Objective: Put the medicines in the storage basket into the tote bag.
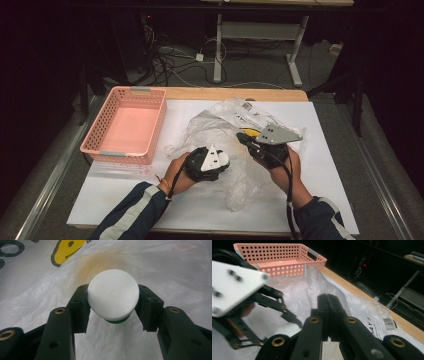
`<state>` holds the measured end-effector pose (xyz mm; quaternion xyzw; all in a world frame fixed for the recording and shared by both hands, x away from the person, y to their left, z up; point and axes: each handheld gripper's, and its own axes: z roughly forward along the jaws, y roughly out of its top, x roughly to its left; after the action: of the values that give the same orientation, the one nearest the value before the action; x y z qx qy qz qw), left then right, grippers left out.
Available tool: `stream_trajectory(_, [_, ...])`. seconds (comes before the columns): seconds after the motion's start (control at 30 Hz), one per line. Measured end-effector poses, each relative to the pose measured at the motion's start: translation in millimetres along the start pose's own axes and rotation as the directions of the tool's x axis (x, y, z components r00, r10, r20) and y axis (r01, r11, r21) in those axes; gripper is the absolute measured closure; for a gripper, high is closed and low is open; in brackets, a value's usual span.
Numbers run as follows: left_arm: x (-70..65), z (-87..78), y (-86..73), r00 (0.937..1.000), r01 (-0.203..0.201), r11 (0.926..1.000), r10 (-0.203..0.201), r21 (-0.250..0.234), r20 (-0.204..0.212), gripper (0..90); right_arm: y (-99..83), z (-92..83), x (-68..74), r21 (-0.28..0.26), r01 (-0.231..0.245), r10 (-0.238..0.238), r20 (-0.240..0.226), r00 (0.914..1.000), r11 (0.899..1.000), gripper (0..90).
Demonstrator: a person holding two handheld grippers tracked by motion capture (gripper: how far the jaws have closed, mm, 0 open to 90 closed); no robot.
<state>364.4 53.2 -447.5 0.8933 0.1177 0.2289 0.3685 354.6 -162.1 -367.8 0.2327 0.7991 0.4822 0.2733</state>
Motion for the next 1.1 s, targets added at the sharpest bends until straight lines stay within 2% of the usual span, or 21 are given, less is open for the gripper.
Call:
stream_trajectory(0.17, [5.4,26.9,1.8,0.9997,0.013,0.9995,-0.013,0.027,-0.021,48.2,-1.9,1.5,-0.9,0.007,-0.008,0.008,-0.005,1.0000,1.000,90.0])
stream_trajectory(0.23, [9.0,36.9,0.7,0.9985,0.049,0.9985,-0.048,0.025,-0.027,48.2,-2.5,2.2,-0.9,0.012,-0.009,0.009,-0.004,1.0000,1.000,90.0])
stream_trajectory(0.27, [11.3,40.0,0.0,0.9967,0.080,0.9968,-0.080,0.005,-0.014,48.2,-2.9,2.7,-1.1,0.013,-0.008,0.008,-0.005,0.9999,1.000,90.0])
stream_trajectory(0.3, [13.1,42.4,0.2,0.9953,0.096,0.9954,-0.096,-0.002,-0.016,48.1,-3.3,3.1,-1.3,0.015,-0.010,0.010,-0.007,0.9999,1.000,90.0])
stream_trajectory(0.37, [14.2,44.9,1.1,0.9935,0.104,0.9946,-0.104,-0.002,-0.047,47.9,-4.2,4.0,-1.9,0.019,-0.011,0.011,-0.007,0.9999,1.000,90.0])
stream_trajectory(0.47, [13.5,44.6,1.4,0.9934,0.105,0.9945,-0.105,0.001,-0.046,46.6,-5.2,4.7,-2.8,0.024,-0.012,0.012,-0.006,0.9999,1.000,90.0])
stream_trajectory(0.53, [11.4,35.5,4.2,0.9961,0.070,0.9974,-0.069,0.017,-0.054,39.5,-5.9,4.6,-3.7,0.027,-0.015,0.015,-0.003,0.9999,1.000,90.0])
stream_trajectory(0.6, [7.8,23.6,5.8,0.9961,0.048,0.9988,-0.049,-0.008,-0.074,36.8,-6.6,4.5,-4.9,0.027,-0.019,0.019,-0.002,0.9998,0.999,90.0])
stream_trajectory(0.7, [-1.0,4.1,5.2,0.9962,-0.001,0.9998,-0.001,-0.019,-0.087,35.7,-7.1,3.6,-5.8,0.030,-0.021,0.021,0.002,0.9998,0.999,90.0])
stream_trajectory(0.8, [-12.5,-20.2,0.9,0.9916,-0.076,0.9971,0.074,-0.013,-0.107,33.5,-7.1,2.8,-5.3,0.031,-0.021,0.021,-0.001,0.9998,0.999,90.0])
stream_trajectory(0.9, [-20.8,-47.8,-6.2,0.9849,-0.121,0.9924,0.117,-0.024,-0.128,33.3,-6.9,1.3,-4.1,0.034,-0.018,0.018,-0.005,0.9998,0.999,90.0])
stream_trajectory(0.93, [-21.4,-57.4,-9.5,0.9830,-0.120,0.9923,0.114,-0.034,-0.144,30.9,-7.1,0.8,-3.7,0.035,-0.017,0.017,-0.006,0.9998,0.999,90.0])
stream_trajectory(1.03, [-14.7,-85.8,-20.7,0.9769,-0.050,0.9938,0.028,-0.099,-0.212,27.1,-7.7,-0.9,-2.8,0.040,-0.013,0.013,-0.010,0.9999,0.999,90.0])
stream_trajectory(1.07, [-14.7,-85.8,-20.7,0.9769,-0.050,0.9938,0.028,-0.099,-0.212,23.3,-8.0,-1.7,-2.6,0.043,-0.013,0.013,-0.012,0.9998,0.999,90.0])
stream_trajectory(1.1, [-10.3,-92.5,-23.9,0.9730,-0.017,0.9929,-0.011,-0.117,-0.231,21.1,-8.5,-2.7,-2.3,0.044,-0.013,0.014,-0.012,0.9998,0.999,90.0])
